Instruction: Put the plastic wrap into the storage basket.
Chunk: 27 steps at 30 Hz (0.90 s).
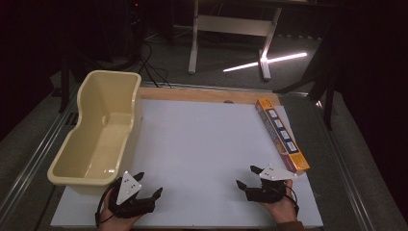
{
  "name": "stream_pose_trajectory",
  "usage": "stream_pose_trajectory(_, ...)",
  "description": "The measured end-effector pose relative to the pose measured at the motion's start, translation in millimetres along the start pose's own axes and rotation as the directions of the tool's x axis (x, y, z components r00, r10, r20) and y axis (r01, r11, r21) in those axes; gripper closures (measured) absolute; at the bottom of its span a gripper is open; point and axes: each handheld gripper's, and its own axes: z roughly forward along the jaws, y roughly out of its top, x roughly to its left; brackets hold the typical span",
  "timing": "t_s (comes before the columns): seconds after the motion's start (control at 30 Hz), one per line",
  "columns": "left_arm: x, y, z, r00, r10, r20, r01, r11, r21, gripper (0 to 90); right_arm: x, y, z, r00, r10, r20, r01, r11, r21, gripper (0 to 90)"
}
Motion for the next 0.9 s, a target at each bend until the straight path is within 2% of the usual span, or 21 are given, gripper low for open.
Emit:
stream_pose_trajectory(0.23,2.2,-0.9,1.5,1.0,-0.003,0.001,0.003,1.0,0.009,22.1,-0.7,0.9,2.5,1.0,-0.006,-0.004,0.006,1.0,0.01,24.7)
stream_pose_trajectory(0.37,2.5,-0.9,0.1,1.0,-0.007,0.003,0.007,1.0,-0.004,22.1,-2.0,1.4,2.5,1.0,-0.001,0.001,0.001,1.0,0.008,24.7)
stream_pose_trajectory(0.9,1.0,-1.0,2.4,0.9999,-0.01,0.008,0.01,0.9999,-0.004,22.1,-2.7,2.7,5.5,1.0,-0.007,-0.005,0.007,1.0,0.021,25.4)
